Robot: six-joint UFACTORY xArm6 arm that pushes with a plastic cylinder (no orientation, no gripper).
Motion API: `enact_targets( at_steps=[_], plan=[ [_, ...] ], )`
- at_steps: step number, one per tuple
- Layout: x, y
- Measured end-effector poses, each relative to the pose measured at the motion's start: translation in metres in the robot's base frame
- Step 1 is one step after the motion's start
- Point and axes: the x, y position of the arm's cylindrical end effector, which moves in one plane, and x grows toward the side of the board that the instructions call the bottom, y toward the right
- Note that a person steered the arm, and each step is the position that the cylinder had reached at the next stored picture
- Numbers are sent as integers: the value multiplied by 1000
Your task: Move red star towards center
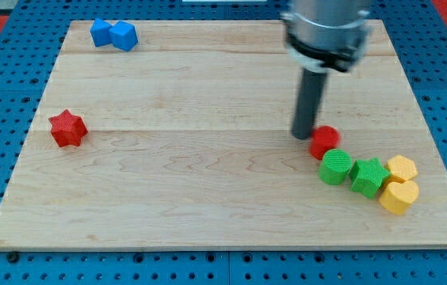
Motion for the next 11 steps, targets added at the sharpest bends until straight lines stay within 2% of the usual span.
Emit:
enact_targets(
  at_steps=[1,2,3,4,5,6,7,8,9,11],
  plan=[
    [5,12],
    [-17,-25],
    [-67,-106],
    [-110,-209],
    [-109,-305],
    [-78,-394],
    [-61,-427],
    [3,-360],
    [4,-272],
    [-57,-312]
  ],
)
